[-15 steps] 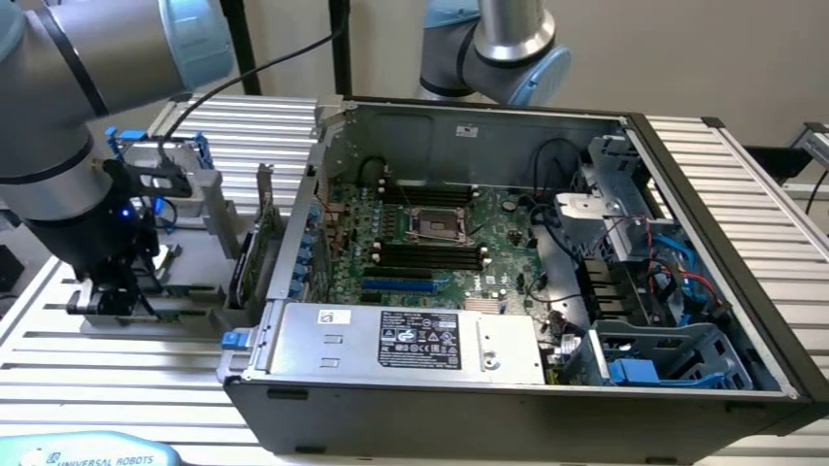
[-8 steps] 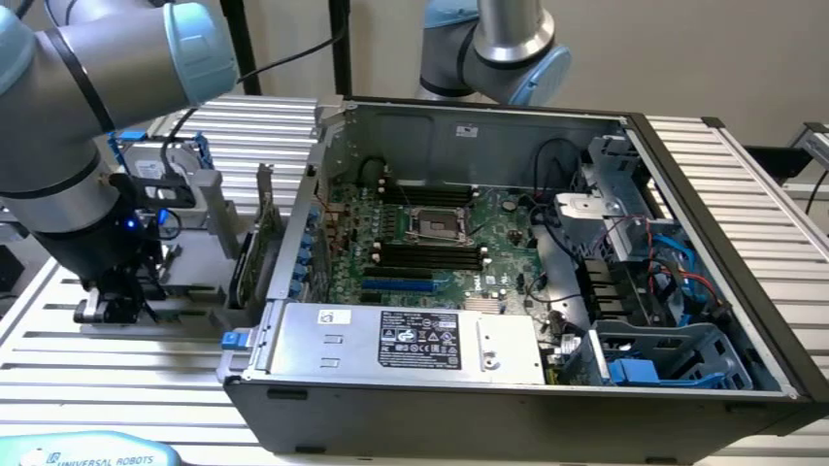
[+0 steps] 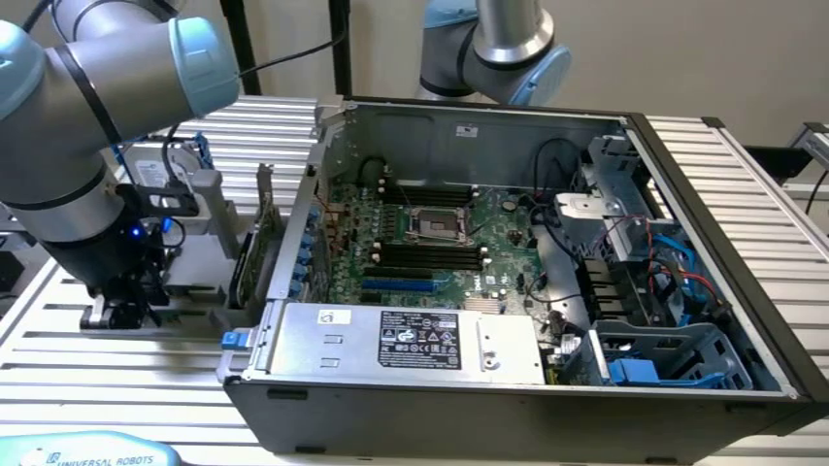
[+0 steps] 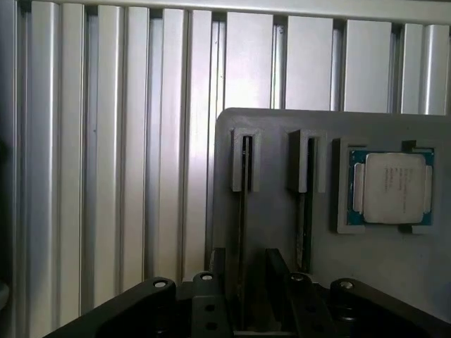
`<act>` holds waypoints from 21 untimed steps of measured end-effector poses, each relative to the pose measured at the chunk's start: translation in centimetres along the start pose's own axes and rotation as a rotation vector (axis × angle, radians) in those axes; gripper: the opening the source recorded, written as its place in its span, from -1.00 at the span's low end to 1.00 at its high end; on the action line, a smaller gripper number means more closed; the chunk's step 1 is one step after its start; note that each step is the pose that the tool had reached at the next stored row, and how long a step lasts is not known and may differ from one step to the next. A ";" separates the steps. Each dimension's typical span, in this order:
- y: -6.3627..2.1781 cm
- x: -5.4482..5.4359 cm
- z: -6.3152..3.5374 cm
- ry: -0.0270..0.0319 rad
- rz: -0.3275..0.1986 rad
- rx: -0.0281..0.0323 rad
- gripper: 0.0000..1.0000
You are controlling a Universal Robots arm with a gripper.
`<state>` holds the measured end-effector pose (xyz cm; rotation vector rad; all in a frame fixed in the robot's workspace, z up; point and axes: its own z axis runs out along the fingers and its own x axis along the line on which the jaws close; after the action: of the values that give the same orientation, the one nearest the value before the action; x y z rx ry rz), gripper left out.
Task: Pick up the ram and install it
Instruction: 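Pick up the ram and move it above insertion slot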
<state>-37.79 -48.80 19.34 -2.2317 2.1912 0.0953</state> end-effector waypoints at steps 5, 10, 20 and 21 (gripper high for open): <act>-0.06 0.0 0.05 -0.0004 0.000 0.0005 -0.27; -0.16 0.0 0.00 0.0000 0.000 -0.0001 -0.27; -0.21 0.0 -0.19 -0.0001 0.000 0.0000 -0.45; -0.21 0.0 -0.19 -0.0002 0.000 0.0000 -0.58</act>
<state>-37.58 -48.78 19.52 -2.2316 2.1911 0.0955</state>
